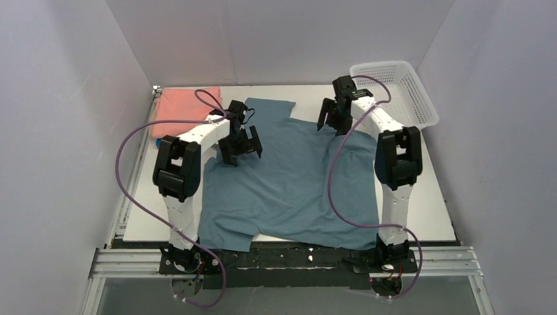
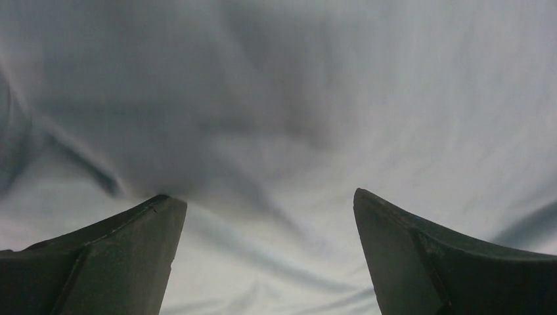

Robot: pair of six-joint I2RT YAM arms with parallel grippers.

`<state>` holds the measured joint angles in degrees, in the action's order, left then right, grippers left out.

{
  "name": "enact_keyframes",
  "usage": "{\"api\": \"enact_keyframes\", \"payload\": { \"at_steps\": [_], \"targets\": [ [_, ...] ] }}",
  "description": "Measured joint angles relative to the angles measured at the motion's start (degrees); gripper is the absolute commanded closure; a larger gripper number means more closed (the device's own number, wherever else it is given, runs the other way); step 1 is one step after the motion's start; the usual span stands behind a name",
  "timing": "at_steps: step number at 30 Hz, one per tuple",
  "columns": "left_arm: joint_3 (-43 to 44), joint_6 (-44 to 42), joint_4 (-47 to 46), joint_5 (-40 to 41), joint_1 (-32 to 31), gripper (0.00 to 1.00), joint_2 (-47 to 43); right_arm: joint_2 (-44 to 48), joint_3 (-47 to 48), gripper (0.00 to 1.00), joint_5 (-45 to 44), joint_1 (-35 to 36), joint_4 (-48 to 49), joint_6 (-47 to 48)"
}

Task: Fold and stack the t-shirts
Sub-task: Flatten out the tshirt

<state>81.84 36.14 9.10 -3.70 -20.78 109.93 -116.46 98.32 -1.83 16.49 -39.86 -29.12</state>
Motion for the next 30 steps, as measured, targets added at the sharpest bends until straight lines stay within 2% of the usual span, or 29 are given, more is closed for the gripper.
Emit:
{"api": "enact_keyframes", "payload": {
  "at_steps": [4, 11, 19, 30],
  "targets": [
    [7.8, -0.5, 0.4, -2.4, 2.8, 0.0, 9.5, -8.8, 6.8, 0.22, 3.2, 0.0, -1.3, 0.6],
    [14.1, -0.3, 2.4, -5.5, 6.2, 0.0, 13.6, -17.3, 15.3, 0.23, 5.9, 0.0, -6.4, -0.7],
    [13.5, 0.5, 1.9, -8.5, 8.3, 0.01, 13.5, -27.3, 32.5, 0.23, 9.7, -0.3, -10.0, -2.0],
    [4.4, 1.5, -1.2, -8.6, 8.3, 0.0, 7.8, -33.9, 41.5, 0.22, 19.0, -2.7, -3.3, -3.7]
  ]
}}
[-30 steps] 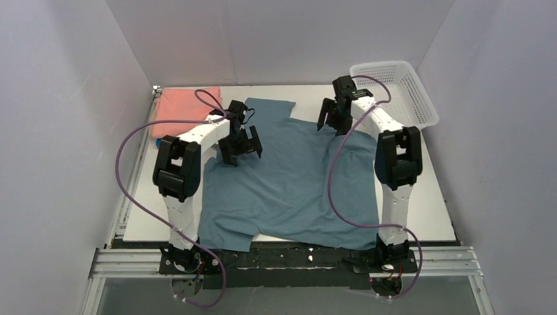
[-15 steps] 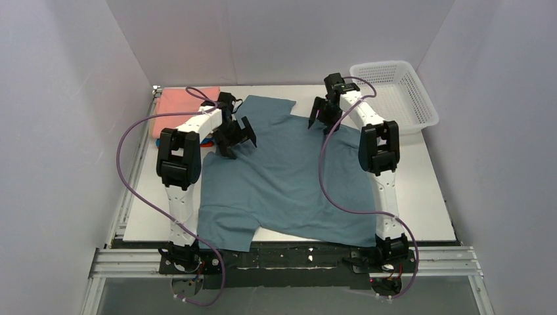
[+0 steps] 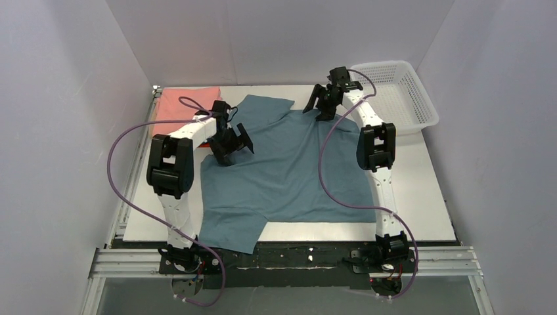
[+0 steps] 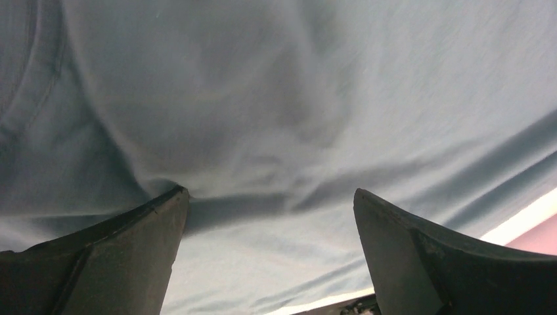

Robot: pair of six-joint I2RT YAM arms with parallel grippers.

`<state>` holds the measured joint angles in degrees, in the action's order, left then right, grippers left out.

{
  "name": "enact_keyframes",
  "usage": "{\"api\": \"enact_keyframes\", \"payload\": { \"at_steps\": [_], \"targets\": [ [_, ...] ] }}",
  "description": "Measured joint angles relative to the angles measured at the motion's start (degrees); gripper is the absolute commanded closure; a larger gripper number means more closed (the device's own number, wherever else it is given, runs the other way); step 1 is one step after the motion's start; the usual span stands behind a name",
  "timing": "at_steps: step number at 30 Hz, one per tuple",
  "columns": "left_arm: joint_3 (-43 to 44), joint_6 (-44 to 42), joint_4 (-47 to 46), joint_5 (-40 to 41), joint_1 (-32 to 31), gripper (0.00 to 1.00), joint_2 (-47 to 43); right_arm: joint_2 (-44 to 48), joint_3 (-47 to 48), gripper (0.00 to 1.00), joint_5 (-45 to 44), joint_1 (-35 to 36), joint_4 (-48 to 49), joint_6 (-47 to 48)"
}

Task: Fold and stack the t-shirts
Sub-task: Flatten out the tshirt

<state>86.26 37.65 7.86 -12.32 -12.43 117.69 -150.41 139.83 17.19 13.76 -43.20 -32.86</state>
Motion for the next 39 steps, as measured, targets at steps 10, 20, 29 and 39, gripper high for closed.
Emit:
{"api": "enact_keyframes", "payload": {
  "at_steps": [10, 20, 29, 39],
  "targets": [
    [-18.5, 7.0, -8.2, -2.8, -0.9, 0.01, -12.3, -1.2, 1.0, 0.18, 3.3, -1.8, 3.7, 4.9],
    [-11.3, 5.3, -2.2, 1.0, -2.2, 0.0, -8.5, 11.6, -7.5, 0.16, -7.8, -1.8, -0.4, 19.6],
    [-1.4, 2.1, 0.3, 2.8, -2.4, 0.01, -5.9, 32.3, -32.4, 0.16, -10.4, -1.8, 3.3, 19.3],
    [11.2, -4.1, -1.2, 0.5, -2.9, 0.0, 4.8, 23.3, -35.7, 0.18, -11.2, -0.6, -1.0, 22.5]
  ]
}}
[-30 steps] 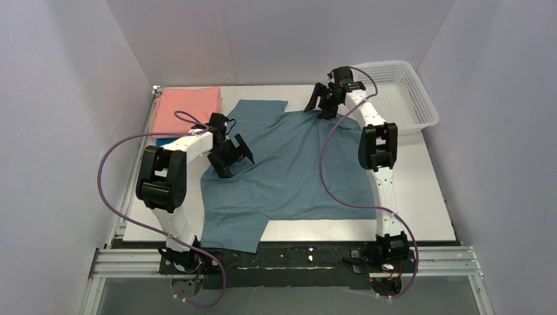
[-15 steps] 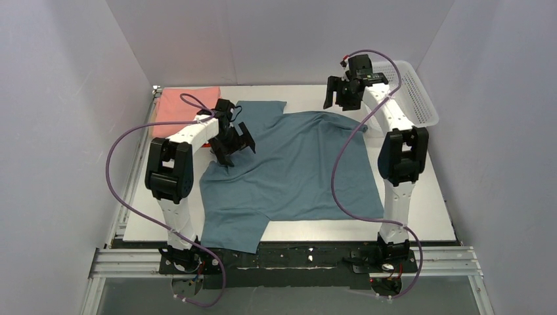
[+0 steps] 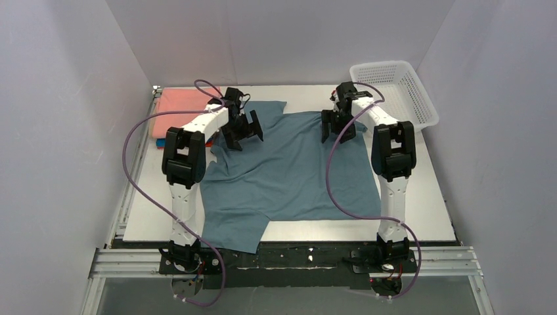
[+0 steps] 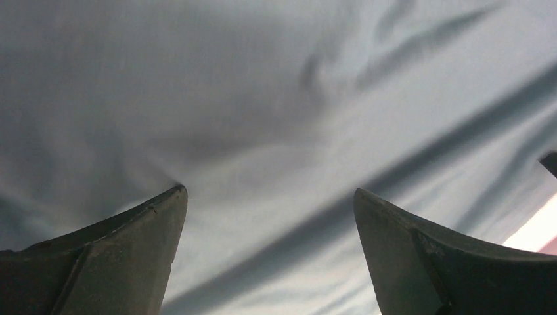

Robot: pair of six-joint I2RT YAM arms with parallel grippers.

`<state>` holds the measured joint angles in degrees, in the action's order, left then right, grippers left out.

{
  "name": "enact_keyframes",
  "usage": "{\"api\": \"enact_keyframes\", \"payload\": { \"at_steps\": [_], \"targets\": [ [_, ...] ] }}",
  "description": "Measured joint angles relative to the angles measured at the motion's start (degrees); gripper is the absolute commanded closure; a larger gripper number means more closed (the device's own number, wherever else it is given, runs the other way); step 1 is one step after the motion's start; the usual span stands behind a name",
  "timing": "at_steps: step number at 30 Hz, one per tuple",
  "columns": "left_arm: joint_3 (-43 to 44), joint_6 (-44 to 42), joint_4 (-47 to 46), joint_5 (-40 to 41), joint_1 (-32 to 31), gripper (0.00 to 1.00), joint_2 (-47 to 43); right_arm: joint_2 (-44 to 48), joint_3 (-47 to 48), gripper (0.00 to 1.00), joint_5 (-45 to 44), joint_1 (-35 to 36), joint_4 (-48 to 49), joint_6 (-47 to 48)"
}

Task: Fold and stack the t-shirts
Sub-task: Flatten out the tshirt

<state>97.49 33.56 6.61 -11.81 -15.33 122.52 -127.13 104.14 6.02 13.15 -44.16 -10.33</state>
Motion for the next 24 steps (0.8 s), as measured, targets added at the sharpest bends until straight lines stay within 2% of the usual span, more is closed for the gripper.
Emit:
{"api": "enact_keyframes", "payload": {
  "at_steps": [1, 7, 16, 24],
  "targets": [
    [2.4, -0.6, 0.5, -0.1, 0.0, 0.0, 2.7, -1.5, 1.2, 0.24, -0.5, 0.0, -0.8, 0.8],
    [13.6, -1.6, 5.7, 0.0, 0.1, 0.01, 10.2, -6.1, 9.0, 0.22, -1.7, -1.5, -6.6, 6.4],
    [21.2, -0.1, 10.5, 0.1, 1.0, 0.01, 14.7, -7.3, 11.1, 0.22, -2.2, -8.8, -9.1, 13.2],
    [31.9, 1.6, 14.5, 0.5, 1.8, 0.0, 20.6, -11.8, 18.6, 0.22, -4.5, -9.2, -11.6, 14.4]
  ]
}}
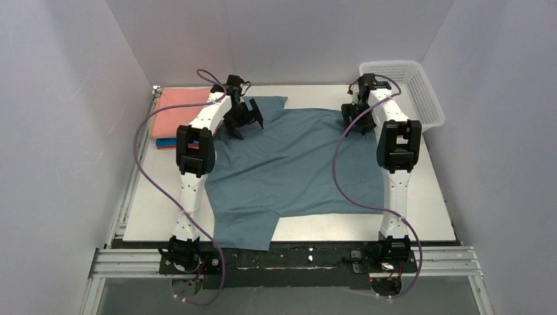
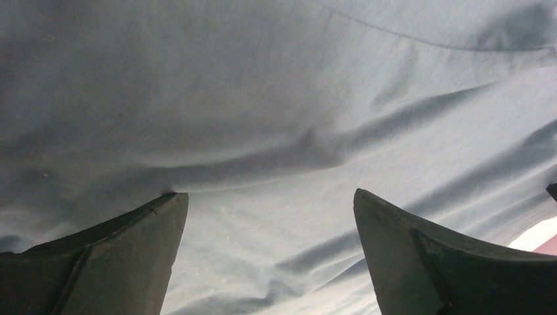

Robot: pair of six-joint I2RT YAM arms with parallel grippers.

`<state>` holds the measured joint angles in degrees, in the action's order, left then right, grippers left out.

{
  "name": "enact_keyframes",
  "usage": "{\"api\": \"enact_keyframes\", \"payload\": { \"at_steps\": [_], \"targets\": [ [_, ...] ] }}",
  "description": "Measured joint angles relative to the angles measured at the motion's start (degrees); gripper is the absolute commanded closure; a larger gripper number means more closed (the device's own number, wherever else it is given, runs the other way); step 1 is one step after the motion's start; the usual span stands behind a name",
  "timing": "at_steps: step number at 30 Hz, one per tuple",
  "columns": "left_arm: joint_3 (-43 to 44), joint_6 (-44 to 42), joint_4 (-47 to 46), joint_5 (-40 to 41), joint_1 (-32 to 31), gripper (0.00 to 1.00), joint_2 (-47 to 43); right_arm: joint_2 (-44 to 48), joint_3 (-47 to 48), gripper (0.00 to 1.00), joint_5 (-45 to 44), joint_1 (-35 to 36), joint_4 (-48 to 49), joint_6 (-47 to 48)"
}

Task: Fold and stack the t-shirts
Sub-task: Flatten out the tshirt

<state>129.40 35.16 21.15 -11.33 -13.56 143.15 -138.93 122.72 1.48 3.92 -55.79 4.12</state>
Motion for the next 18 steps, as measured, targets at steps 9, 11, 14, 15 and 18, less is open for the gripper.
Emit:
{"api": "enact_keyframes", "payload": {
  "at_steps": [9, 11, 14, 15, 18],
  "targets": [
    [9.0, 0.1, 0.7, 3.3, 0.0, 0.01, 4.5, 0.2, 0.4, 0.2, 1.1, 0.2, 2.0, 0.2],
    [9.5, -0.2, 0.0, 3.6, 0.1, 0.0, 4.6, 0.9, 0.0, 0.19, 1.3, 0.6, 3.0, 0.4],
    [11.1, -0.8, -1.3, 3.3, 0.2, 0.0, 4.7, 3.4, -0.9, 0.17, 1.3, 0.9, 4.2, 0.4],
    [11.5, -1.0, -1.7, 3.2, 0.2, 0.01, 4.6, 4.7, -1.3, 0.17, 1.3, 1.0, 4.5, 0.4],
    [11.4, -2.3, -3.2, 2.2, 0.2, 0.0, 3.1, 10.6, -3.3, 0.17, 1.3, 2.0, 6.0, 0.7]
  ]
}}
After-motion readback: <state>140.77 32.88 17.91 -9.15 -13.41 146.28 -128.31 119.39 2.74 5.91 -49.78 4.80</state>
